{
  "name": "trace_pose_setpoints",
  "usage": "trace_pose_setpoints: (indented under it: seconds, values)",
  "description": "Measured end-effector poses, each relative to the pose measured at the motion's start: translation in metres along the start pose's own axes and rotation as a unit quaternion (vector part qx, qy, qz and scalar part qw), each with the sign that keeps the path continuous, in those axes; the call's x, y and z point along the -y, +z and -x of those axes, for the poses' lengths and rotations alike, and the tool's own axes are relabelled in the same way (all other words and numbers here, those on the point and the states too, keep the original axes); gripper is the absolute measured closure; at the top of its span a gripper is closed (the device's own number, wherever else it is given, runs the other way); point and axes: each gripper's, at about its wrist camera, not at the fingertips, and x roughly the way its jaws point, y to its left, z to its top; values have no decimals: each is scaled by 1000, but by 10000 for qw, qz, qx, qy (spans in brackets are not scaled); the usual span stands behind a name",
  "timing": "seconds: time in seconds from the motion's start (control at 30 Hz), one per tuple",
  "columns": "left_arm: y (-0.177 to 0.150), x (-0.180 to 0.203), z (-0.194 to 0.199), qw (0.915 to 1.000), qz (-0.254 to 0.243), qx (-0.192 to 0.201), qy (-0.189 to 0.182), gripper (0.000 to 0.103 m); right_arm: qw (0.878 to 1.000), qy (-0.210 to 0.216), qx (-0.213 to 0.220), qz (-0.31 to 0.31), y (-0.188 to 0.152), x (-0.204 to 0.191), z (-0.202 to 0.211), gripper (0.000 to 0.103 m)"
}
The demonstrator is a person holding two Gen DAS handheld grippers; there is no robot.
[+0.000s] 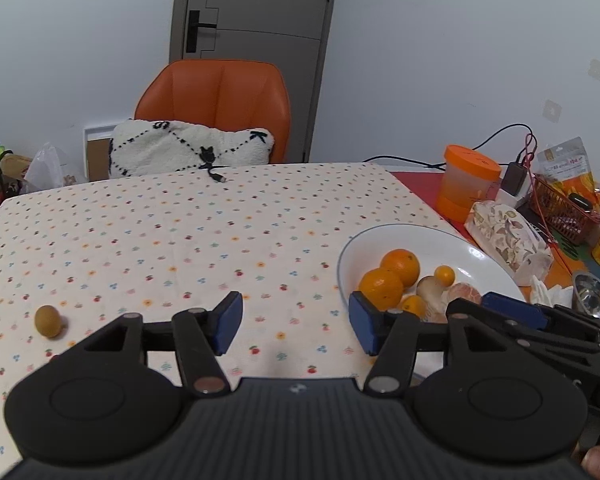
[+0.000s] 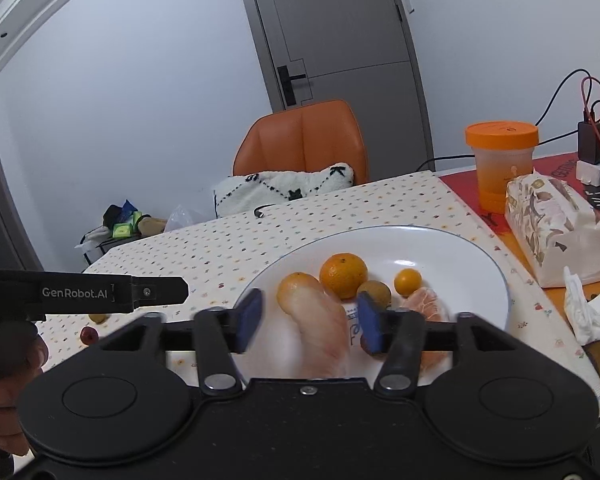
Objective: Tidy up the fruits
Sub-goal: 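Carry the small orange and pomelo segment to the plate and open both grippers, then move both tools toward the last red plum and kiwi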
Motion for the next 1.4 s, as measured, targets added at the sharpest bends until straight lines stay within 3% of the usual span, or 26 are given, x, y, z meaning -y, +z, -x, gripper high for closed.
trace_pose_setpoints:
  seconds: [0.13,0.4,0.77,0.97,1.4]
  values:
    - [0,-4,3,10000,30,41,20,44,10000,-30,27,51,1,-2,4,27]
    - [-3,-12,14,9999,46,104,67,38,10000,-67,-14,12,-1,-6,9,23]
    - [-6,-34,27,9991,91,172,375,19,10000,15,-58,17,-1,-20,12,13]
    - [-12,-48,38,9974,153,264,656,12,9999,134,-69,-39,-1,-28,11,0]
    - [-21,-79,53,9942,524,271,902,8,9994,345,-98,8,-5,-48,3,0]
